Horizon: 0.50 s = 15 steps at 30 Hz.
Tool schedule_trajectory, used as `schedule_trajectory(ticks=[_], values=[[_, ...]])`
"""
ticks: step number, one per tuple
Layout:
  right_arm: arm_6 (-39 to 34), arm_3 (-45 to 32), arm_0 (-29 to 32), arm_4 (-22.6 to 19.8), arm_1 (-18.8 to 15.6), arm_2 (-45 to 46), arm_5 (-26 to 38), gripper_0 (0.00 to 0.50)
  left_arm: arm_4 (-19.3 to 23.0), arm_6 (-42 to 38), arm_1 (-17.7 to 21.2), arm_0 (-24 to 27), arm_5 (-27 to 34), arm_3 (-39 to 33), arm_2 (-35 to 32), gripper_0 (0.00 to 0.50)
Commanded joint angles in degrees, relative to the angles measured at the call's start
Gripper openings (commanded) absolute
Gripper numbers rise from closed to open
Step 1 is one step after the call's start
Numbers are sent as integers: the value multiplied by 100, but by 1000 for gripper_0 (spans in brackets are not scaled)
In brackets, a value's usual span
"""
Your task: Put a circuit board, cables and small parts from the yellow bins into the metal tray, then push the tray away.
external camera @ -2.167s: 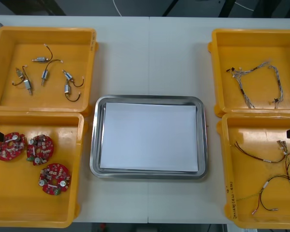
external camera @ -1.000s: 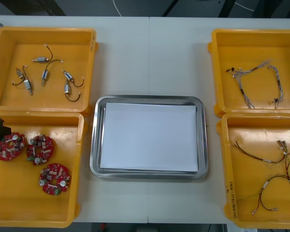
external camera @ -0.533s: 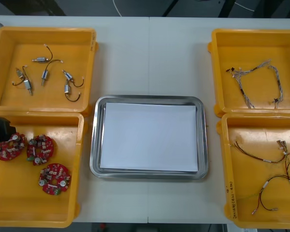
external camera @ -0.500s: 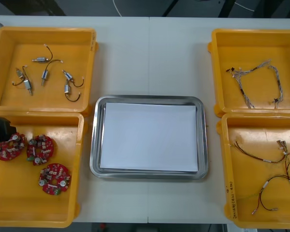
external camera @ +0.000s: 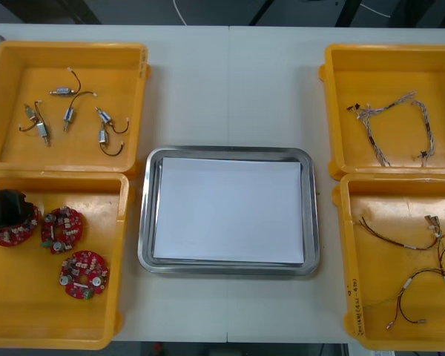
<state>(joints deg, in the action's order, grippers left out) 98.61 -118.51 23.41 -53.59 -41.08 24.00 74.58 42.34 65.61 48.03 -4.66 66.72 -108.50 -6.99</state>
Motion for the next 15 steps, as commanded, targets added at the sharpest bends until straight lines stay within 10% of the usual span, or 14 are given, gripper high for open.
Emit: schedule_trajectory(ticks=[1, 15], values=[[404, 250, 199, -20, -286, -282, -339, 500, -24, 593, -57, -17, -203, 101, 198, 500], [826, 689, 331, -99, -286, -484, -813, 500, -112, 567, -48, 9, -291, 145, 304, 500]])
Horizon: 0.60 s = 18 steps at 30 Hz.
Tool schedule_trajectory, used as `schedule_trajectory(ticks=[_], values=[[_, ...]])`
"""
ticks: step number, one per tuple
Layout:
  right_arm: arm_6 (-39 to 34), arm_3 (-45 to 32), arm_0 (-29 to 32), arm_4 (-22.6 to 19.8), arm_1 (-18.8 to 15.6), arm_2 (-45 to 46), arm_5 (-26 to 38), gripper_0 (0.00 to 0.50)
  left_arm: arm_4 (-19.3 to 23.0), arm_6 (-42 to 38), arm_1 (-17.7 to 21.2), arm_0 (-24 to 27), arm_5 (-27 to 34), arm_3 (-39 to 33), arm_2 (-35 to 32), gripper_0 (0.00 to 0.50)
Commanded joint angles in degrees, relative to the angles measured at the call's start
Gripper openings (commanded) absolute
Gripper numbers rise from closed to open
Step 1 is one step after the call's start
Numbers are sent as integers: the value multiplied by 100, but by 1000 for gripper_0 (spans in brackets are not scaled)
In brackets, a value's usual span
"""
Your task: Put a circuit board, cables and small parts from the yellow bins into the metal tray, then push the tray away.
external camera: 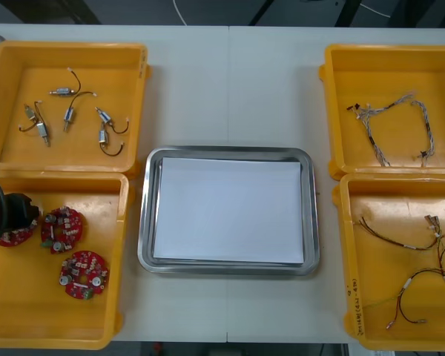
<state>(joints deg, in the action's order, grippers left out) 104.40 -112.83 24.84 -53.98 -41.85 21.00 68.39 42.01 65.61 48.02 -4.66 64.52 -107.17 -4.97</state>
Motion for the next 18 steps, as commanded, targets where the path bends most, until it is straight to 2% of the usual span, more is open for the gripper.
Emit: schedule_trajectory(ticks=[1, 2, 3, 4, 5, 7, 18], values=[[256, 156, 188, -69, -210, -211, -247, 500, -79, 558, -56, 9, -80, 12, 101, 500], [265, 182, 188, -78, -210, -228, -274, 500, -88, 567, -47, 9, -80, 3, 101, 500], [273, 226, 188, -113, -210, -263, -335, 500, -97, 567, -47, 9, -89, 3, 101, 477], [282, 279, 188, -139, -210, -307, -414, 500, -97, 567, -47, 9, -89, 12, 101, 354], [291, 305, 188, -148, -210, -334, -450, 500, -97, 558, -47, 9, -80, 3, 101, 296], [317, 393, 188, -148, -210, -448, -643, 500, -79, 567, -47, 18, -80, 3, 110, 5], [520, 490, 329, -113, -227, -518, -863, 500, -70, 558, -47, 18, -80, 3, 93, 0]])
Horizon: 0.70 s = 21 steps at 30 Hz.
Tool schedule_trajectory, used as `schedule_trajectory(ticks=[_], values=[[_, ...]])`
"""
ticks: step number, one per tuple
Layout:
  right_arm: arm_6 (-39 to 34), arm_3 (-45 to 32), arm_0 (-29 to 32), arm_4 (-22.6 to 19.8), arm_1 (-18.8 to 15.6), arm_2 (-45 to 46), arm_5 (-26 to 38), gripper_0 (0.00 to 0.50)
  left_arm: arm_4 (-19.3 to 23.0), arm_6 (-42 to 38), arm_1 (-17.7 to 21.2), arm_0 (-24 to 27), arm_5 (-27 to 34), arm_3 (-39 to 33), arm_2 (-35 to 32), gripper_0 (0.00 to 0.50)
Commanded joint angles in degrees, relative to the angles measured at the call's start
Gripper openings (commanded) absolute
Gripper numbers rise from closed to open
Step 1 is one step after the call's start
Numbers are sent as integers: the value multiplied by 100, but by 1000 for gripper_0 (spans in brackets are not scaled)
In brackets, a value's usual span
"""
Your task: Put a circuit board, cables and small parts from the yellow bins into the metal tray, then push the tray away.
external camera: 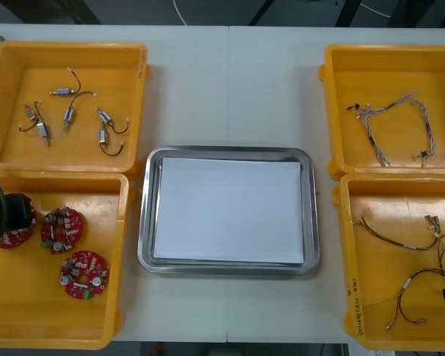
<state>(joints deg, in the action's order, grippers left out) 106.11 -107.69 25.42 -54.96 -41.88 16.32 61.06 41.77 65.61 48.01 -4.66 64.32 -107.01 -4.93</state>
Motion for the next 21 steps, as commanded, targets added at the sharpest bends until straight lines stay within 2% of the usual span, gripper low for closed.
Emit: schedule_trajectory(ticks=[1, 6, 21], values=[[376, -24, 280, -15, -224, -58, -138, 500, -46, 558, -46, 18, -51, -13, 80, 0], [420, -15, 332, -15, -224, -58, -138, 500, 16, 593, -46, 35, 195, -119, -113, 0], [463, 152, 297, -15, -224, -305, -419, 500, 323, 531, -46, 141, 1909, -1208, -1045, 0]])
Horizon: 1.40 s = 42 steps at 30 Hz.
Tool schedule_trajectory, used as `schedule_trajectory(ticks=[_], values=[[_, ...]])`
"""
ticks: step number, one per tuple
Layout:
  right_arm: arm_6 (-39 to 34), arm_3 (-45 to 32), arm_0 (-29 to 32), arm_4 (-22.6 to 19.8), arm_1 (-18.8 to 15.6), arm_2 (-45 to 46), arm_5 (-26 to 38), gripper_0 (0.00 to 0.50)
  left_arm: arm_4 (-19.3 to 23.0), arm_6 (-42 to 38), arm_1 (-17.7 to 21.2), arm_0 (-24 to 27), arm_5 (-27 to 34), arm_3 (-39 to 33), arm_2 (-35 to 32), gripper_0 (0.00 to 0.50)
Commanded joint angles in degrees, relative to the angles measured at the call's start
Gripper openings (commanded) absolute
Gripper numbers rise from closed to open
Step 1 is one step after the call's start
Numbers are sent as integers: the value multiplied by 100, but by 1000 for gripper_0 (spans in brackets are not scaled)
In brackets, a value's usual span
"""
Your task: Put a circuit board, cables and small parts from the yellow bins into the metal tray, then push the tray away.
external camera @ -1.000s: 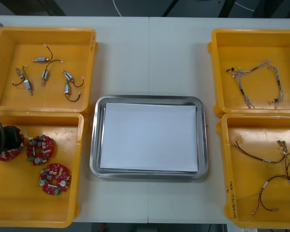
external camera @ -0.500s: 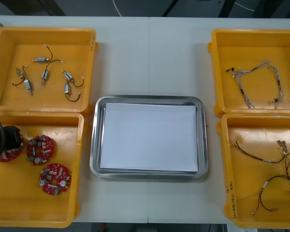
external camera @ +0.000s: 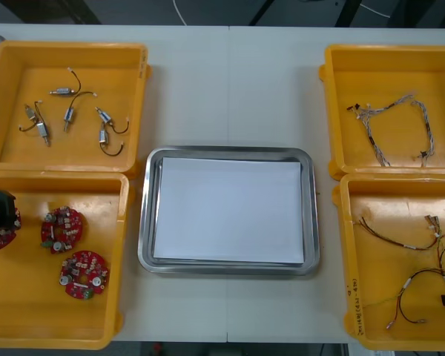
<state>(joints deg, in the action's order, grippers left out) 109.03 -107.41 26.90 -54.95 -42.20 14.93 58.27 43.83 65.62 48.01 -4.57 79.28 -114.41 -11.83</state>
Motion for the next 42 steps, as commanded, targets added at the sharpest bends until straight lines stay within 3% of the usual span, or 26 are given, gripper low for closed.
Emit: schedule_trajectory(ticks=[1, 7, 8, 9, 10, 11, 14, 25, 34, 42], values=[[189, 142, 149, -16, -192, -166, -140, 500, 126, 513, -46, 167, 579, -591, -382, 0], [233, 186, 149, -16, -192, -166, -149, 496, 170, 320, -46, 370, 1212, -1171, -408, 1], [242, 195, 149, -16, -183, -166, -140, 403, 170, 285, -46, 422, 1335, -1285, -408, 0], [242, 186, 149, -16, -192, -175, -140, 359, 179, 267, -46, 440, 1397, -1329, -408, 0], [242, 195, 158, -24, -192, -175, -140, 177, 188, 232, -28, 501, 1546, -1426, -408, 0], [224, 195, 167, -33, -192, -166, -140, 94, 223, 188, -28, 572, 1696, -1532, -399, 1], [242, 195, 167, -60, -192, -166, -122, 1, 284, 30, -28, 756, 2021, -1769, -329, 2], [259, -52, 149, -227, -192, 107, 194, 0, 240, -1165, -28, 1626, 2232, -2235, 928, 0], [216, -843, -150, -604, -183, 1223, 1934, 0, 170, -2334, -134, 2971, 2232, -2243, 2492, 2], [163, -1220, -536, -684, -192, 1838, 2989, 0, -6, -2651, -406, 3639, 2232, -2243, 3380, 2]])
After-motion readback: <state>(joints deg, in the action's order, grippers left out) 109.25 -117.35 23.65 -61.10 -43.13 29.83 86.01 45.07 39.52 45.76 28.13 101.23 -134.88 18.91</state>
